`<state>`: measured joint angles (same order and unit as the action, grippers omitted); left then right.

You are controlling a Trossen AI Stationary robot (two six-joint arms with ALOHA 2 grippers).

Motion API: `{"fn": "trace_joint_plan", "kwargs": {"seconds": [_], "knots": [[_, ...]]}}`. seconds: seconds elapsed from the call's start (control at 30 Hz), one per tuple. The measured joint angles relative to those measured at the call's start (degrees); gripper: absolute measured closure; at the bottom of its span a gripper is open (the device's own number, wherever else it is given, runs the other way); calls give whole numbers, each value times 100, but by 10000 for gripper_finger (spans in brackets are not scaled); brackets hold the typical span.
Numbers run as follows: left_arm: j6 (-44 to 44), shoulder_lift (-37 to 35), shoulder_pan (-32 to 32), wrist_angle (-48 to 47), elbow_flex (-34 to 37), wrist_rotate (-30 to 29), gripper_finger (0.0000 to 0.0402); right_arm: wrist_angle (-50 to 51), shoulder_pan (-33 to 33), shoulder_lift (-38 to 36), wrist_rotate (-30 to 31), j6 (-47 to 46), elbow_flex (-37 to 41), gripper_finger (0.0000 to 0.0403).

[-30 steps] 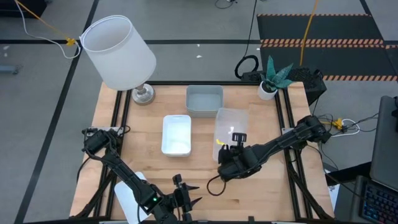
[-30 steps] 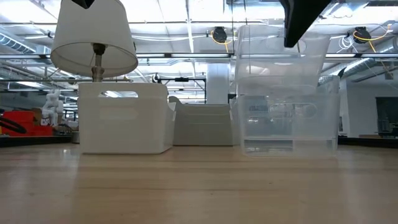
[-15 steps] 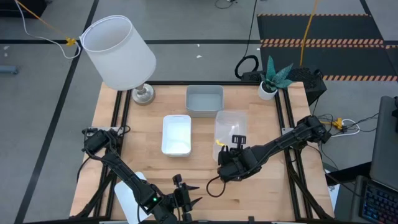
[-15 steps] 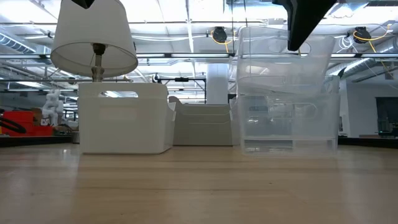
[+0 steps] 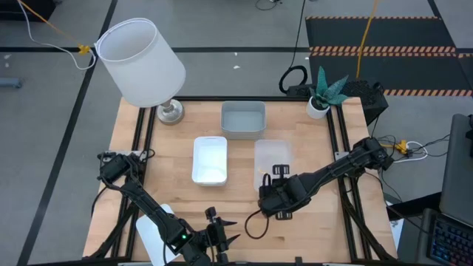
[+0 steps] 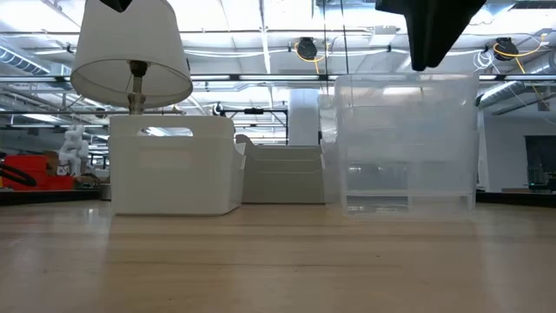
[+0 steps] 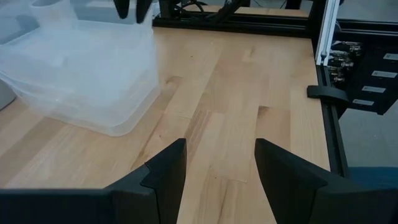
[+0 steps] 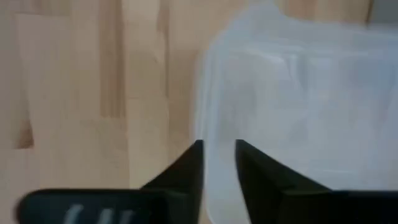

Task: Stack baskets by color
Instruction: Stack the bottom white bin on top of the top white bin

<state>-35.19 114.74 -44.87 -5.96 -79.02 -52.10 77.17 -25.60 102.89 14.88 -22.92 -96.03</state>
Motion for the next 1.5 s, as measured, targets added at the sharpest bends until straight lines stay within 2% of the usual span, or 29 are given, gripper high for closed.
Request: {"fn": "trace_joint_plan", "kwargs": {"seconds": [0.23,0.37,0.53,0.77,0.83,0.93,1.13,1.4,1.5], "knots": [[21,0,1,0,0,0,211,-375,2,0,12,503,0,210],[54,0,0,0,0,11,211,-434,2,0,12,1153,0,153],[65,0,1,-29,0,15,211,-591,17,0,25,1313,0,108],[69,0,1,-31,0,17,211,-596,-2,0,111,792,0,110],[69,0,17,-28,0,27,211,-629,-31,0,-1,840,0,114],[69,0,20,-28,0,109,211,-654,-71,-37,203,866,0,120],[58,-207,5,-188,0,215,211,-582,-573,-535,826,522,0,134],[21,-858,5,-592,0,407,211,-626,-1476,-1566,2284,-21,10,152],[43,-1031,5,-598,0,409,211,-773,-1785,-1949,2641,-130,282,153]]}}
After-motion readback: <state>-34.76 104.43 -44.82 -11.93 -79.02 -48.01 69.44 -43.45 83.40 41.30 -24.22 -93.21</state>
